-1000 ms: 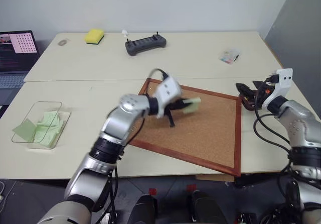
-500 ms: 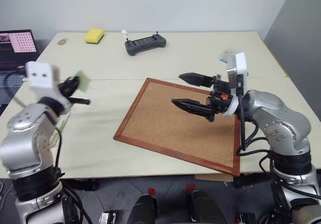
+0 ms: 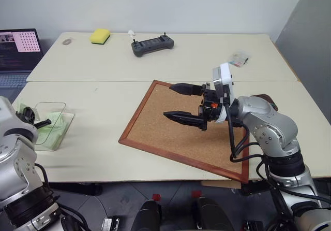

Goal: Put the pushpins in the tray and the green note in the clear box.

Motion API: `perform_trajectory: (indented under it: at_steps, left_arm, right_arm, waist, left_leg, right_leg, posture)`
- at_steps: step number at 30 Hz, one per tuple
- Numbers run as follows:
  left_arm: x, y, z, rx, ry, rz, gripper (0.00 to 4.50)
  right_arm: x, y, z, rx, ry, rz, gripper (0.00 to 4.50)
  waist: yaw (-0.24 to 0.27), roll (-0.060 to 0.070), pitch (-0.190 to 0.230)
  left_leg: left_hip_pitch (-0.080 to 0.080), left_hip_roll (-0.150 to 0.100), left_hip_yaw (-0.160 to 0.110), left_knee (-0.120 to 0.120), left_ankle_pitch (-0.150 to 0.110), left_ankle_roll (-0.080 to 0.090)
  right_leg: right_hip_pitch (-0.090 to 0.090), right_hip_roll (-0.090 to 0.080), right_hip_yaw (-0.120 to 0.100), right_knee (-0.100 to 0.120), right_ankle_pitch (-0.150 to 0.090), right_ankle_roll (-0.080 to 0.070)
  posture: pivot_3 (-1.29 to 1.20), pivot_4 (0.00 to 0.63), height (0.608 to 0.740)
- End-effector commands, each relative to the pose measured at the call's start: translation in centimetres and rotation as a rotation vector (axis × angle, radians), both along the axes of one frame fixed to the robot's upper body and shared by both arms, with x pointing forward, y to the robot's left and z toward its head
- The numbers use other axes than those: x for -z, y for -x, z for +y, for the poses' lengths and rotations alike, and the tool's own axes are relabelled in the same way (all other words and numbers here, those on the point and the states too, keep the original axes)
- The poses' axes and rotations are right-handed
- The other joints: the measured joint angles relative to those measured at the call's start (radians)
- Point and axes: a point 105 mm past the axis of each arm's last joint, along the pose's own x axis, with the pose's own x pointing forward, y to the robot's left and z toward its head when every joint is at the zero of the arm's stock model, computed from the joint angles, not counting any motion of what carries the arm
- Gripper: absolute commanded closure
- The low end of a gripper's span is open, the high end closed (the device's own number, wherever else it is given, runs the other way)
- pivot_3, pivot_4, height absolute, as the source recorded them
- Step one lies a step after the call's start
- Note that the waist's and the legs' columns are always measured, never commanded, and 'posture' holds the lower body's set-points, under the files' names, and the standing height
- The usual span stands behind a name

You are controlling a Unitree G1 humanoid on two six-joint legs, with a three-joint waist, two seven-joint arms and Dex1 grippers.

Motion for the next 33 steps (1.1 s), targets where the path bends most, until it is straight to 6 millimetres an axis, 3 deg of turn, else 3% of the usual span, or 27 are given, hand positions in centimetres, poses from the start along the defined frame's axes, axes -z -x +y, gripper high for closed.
perform_trajectory:
  at_steps: [1,15,18,21,24,28,30,33]
  left_arm:
    - [-1.1,0.7,0.8,-0.032,-0.023,-0.036,2.67]
    - [-2.0,0.1,0.2,0.022,-0.039,-0.041,0.13]
    - [-4.5,-0.8,-4.0,0.252,-0.230,-0.062,0.06]
    - [-5.0,-1.0,-8.0,0.427,-0.323,-0.052,0.06]
    - [-3.6,-0.7,-13.6,0.598,-0.281,-0.086,0.06]
    - [-1.2,-0.4,-18.4,0.695,-0.236,-0.101,0.06]
    - [0.2,-0.4,-20.1,0.711,-0.213,-0.091,0.06]
    - [1.9,-0.5,-20.4,0.656,-0.151,-0.091,0.06]
  right_arm:
    - [-0.9,0.7,0.0,-0.008,-0.019,-0.044,0.00]
    - [-1.0,0.3,-0.2,0.027,-0.024,-0.041,0.00]
    - [-1.2,-0.2,-1.1,0.102,-0.039,-0.042,0.00]
    - [-0.6,-1.4,-2.5,0.274,-0.020,-0.063,0.00]
    - [1.3,-3.1,-5.0,0.532,-0.006,-0.059,0.00]
    - [3.2,-4.3,-7.9,0.813,0.012,-0.078,0.00]
    - [4.2,-4.6,-9.3,0.945,0.012,-0.078,0.00]
    - [6.0,-4.2,-10.2,1.036,0.020,-0.057,0.00]
  waist:
    - [0.000,0.000,0.000]
    - [0.000,0.000,0.000]
    - [-0.001,0.000,0.000]
    - [0.004,0.000,0.000]
    - [0.007,-0.001,-0.001]
    - [0.003,-0.001,0.000]
    - [-0.001,-0.001,-0.001]
    - [-0.004,-0.001,-0.001]
  left_leg:
    - [0.000,0.000,0.000,0.000,0.000,0.000]
    - [0.000,0.000,0.001,0.000,0.000,0.000]
    - [0.000,0.000,0.000,0.000,0.000,0.000]
    - [-0.001,-0.001,0.000,0.000,0.000,-0.001]
    - [-0.001,-0.002,0.000,0.000,0.000,-0.001]
    - [-0.001,-0.003,0.003,0.000,0.000,-0.001]
    - [0.000,-0.001,0.005,0.000,0.000,-0.001]
    - [0.001,0.000,0.009,-0.001,0.000,-0.001]
  right_leg:
    - [0.000,0.000,0.000,0.000,0.000,0.000]
    - [0.000,0.000,0.000,0.000,0.000,0.000]
    - [0.000,0.000,0.000,0.000,0.000,0.000]
    - [0.000,-0.001,0.001,-0.001,0.000,0.000]
    - [0.001,-0.003,0.002,-0.002,0.000,0.000]
    - [0.000,-0.004,0.004,-0.001,0.000,0.000]
    - [0.000,-0.003,0.004,0.000,0.000,0.000]
    - [0.000,0.002,0.004,0.000,0.000,0.000]
  posture:
    - [0.00,0.150,0.740]
    - [0.00,0.150,0.740]
    - [0.00,0.150,0.740]
    - [0.00,0.150,0.740]
    - [0.00,0.150,0.740]
    - [0.00,0.150,0.740]
    - [0.00,0.150,0.740]
    - [0.00,0.150,0.740]
